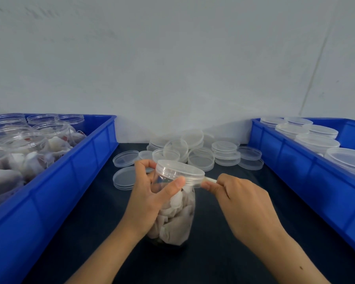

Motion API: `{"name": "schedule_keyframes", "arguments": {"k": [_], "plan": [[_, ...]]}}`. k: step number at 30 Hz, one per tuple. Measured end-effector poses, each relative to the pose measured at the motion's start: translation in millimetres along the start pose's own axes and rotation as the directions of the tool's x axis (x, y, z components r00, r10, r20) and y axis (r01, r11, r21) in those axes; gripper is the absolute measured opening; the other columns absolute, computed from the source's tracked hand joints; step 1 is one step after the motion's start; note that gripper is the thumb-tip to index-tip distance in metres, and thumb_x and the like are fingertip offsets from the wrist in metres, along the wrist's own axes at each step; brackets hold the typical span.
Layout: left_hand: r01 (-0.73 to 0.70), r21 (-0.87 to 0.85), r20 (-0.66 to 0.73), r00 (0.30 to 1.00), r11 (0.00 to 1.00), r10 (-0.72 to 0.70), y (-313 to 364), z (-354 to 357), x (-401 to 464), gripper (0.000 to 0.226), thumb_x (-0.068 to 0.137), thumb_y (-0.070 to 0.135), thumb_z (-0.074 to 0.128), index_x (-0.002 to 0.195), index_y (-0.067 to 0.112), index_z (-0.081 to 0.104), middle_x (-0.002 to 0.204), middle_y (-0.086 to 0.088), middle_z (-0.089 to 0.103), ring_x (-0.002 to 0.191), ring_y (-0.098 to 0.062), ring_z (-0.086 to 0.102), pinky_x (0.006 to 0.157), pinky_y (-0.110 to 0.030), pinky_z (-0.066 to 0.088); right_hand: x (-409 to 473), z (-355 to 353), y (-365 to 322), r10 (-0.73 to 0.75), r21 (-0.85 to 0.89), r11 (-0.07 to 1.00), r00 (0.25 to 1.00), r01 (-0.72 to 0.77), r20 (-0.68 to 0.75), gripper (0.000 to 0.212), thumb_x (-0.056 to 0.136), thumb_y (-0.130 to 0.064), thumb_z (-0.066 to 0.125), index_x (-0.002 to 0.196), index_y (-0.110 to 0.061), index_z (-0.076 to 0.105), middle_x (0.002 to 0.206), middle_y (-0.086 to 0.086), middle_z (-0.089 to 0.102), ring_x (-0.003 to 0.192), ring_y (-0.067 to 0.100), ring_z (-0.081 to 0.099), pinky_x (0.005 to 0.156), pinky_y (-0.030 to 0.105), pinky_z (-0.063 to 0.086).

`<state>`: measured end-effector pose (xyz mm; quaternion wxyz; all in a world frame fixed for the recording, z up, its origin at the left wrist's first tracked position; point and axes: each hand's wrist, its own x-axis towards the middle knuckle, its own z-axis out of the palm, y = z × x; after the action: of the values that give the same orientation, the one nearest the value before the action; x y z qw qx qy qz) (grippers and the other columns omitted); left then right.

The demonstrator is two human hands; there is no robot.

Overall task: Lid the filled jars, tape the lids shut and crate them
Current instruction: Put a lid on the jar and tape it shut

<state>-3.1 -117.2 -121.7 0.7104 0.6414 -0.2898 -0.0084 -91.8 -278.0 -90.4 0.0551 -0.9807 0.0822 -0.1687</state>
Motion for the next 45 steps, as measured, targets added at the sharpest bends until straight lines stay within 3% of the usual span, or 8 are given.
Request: {"name": "schedule_keyframes", "arguments": {"k": [10, 14, 17, 24, 29, 34, 40, 45], "plan": [[-0.015, 0.031, -0.116, 0.993, 0.999, 0.019, 1.8, 1.0, 0.4, 0.066, 0.054, 0.045, 0.076, 0.105, 0.021, 0.041, 0.091, 0.029, 0.069, 0.082, 0.003, 0.069, 0.064, -0.008, 0.05, 0.1, 1.5, 8.3, -0.053, -0.085, 0.995, 0.993, 0.044, -0.104, 0.026, 0.104, -0.026, 0.039, 0.124, -0.042, 0.036, 0.072, -0.009, 0.037, 0.071, 0.011, 0.05, 0.069, 0.027, 0.036], [0.014, 0.024, -0.072, 0.997, 1.0, -0.012, 2.0, 0.6, -0.8, 0.072, 0.057, 0.042, 0.089, 0.107, 0.023, 0.041, 0.096, 0.017, 0.072, 0.083, -0.007, 0.072, 0.061, -0.014, 0.053, 0.5, 1.5, 2.6, -0.053, -0.108, 0.993, 0.998, 0.049, -0.043, 0.049, 0.101, -0.019, 0.046, 0.095, -0.06, 0.02, 0.072, -0.009, 0.034, 0.068, 0.009, 0.044, 0.074, 0.027, 0.038], [0.009, 0.007, -0.049, 0.999, 1.0, -0.008, 2.0, 0.6, -1.6, 0.069, 0.061, 0.034, 0.088, 0.109, 0.021, 0.04, 0.097, 0.015, 0.073, 0.083, -0.008, 0.072, 0.061, -0.013, 0.053, 0.5, 1.4, 0.3, -0.052, -0.148, 0.988, 0.999, 0.05, -0.01, 0.055, 0.099, -0.018, 0.049, 0.078, -0.05, 0.009, 0.071, -0.011, 0.029, 0.064, 0.008, 0.035, 0.069, 0.024, 0.031], [0.027, 0.0, 0.029, 0.999, 1.0, -0.027, -1.5, -1.6, -2.6, 0.065, 0.062, 0.045, 0.077, 0.111, 0.027, 0.038, 0.103, 0.017, 0.071, 0.096, -0.003, 0.069, 0.072, -0.011, 0.052, 2.0, 7.8, 2.3, -0.045, 0.047, 0.998, 0.999, 0.045, 0.008, 0.005, 0.105, -0.028, 0.034, 0.106, -0.03, 0.039, 0.074, -0.008, 0.037, 0.072, 0.015, 0.051, 0.062, 0.026, 0.036], [-0.054, 0.243, -0.11, 0.991, 0.969, 0.083, -3.8, 4.1, -6.6, 0.04, 0.083, 0.055, 0.057, 0.111, 0.027, 0.054, 0.112, 0.009, 0.062, 0.107, 0.002, 0.059, 0.089, -0.019, 0.05, 2.9, 10.6, -4.2, 0.096, 0.276, 0.956, 0.995, -0.1, 0.028, 0.05, 0.093, -0.061, 0.018, 0.078, -0.02, 0.042, 0.068, -0.005, 0.049, 0.06, 0.013, 0.046, 0.058, 0.028, 0.04], [-0.084, 0.495, -0.235, 0.945, 0.865, 0.226, -3.5, 18.0, -17.0, 0.062, 0.095, 0.06, 0.026, 0.148, 0.027, 0.035, 0.133, 0.014, 0.05, 0.118, 0.013, 0.045, 0.092, -0.01, 0.042, -3.2, 18.6, -12.7, 0.094, 0.345, 0.936, 0.994, -0.072, -0.049, 0.053, 0.093, -0.063, 0.028, 0.071, -0.017, 0.044, 0.062, -0.003, 0.05, 0.055, 0.013, 0.044, 0.053, 0.026, 0.034], [-0.035, 0.388, -0.203, 0.972, 0.921, 0.122, -4.3, 5.2, -9.3, 0.074, 0.057, 0.073, 0.073, 0.116, 0.051, 0.035, 0.112, 0.036, 0.056, 0.104, 0.015, 0.055, 0.08, -0.005, 0.045, -8.3, 16.1, -18.7, -0.039, 0.327, 0.944, 0.999, 0.043, -0.019, 0.037, 0.098, -0.052, 0.034, 0.072, -0.026, 0.036, 0.061, -0.004, 0.048, 0.052, 0.013, 0.043, 0.047, 0.023, 0.027], [0.014, 0.307, -0.263, 0.962, 0.952, 0.071, -13.2, -3.6, -2.0, 0.077, 0.042, 0.074, 0.075, 0.108, 0.047, 0.047, 0.105, 0.041, 0.056, 0.098, 0.018, 0.055, 0.077, -0.015, 0.044, -8.1, 12.5, -17.5, -0.096, 0.366, 0.928, 0.994, 0.067, 0.059, 0.045, 0.091, -0.066, 0.026, 0.078, -0.026, 0.041, 0.063, -0.005, 0.049, 0.057, 0.012, 0.045, 0.054, 0.026, 0.034]]}}
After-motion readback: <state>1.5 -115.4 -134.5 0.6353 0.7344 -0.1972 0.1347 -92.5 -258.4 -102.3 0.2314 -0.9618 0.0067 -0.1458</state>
